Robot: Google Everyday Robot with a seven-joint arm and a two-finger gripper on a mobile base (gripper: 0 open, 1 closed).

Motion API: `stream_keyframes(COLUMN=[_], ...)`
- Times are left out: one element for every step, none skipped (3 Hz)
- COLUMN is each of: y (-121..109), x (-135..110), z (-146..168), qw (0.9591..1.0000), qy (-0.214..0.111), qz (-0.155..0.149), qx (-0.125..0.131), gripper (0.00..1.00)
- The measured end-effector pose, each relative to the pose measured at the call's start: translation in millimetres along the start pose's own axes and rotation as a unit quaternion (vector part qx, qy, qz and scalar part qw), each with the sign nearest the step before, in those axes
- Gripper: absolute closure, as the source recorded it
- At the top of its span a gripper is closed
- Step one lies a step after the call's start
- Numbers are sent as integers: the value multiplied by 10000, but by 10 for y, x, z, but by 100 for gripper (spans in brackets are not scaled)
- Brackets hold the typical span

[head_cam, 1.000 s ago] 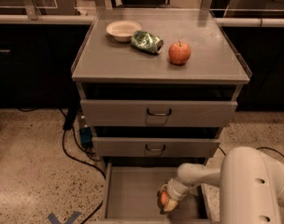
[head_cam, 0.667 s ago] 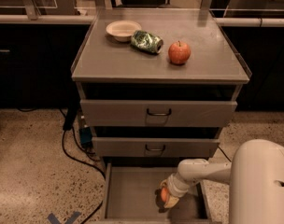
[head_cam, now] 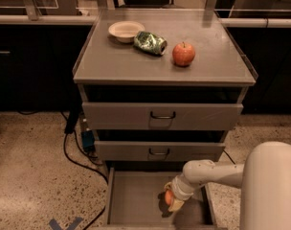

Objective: Pick orange from bottom drawer and place on counter

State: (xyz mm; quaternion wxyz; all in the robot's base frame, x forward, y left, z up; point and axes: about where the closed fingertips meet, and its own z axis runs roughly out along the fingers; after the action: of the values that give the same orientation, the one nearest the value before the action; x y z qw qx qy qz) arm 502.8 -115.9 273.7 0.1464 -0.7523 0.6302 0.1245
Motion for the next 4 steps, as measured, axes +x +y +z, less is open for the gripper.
stream_keyframes(y=[-63,-168,-318,-542], x=[-302,-634,-999,-1372], z=[-377,-902,-1510,-2215], qw=[9995,9974,9933,9867], qy=[114,286,471,693], qz=[-297,-635,-994,-1312], qx=[86,193,350,670], gripper=[100,100,100,100])
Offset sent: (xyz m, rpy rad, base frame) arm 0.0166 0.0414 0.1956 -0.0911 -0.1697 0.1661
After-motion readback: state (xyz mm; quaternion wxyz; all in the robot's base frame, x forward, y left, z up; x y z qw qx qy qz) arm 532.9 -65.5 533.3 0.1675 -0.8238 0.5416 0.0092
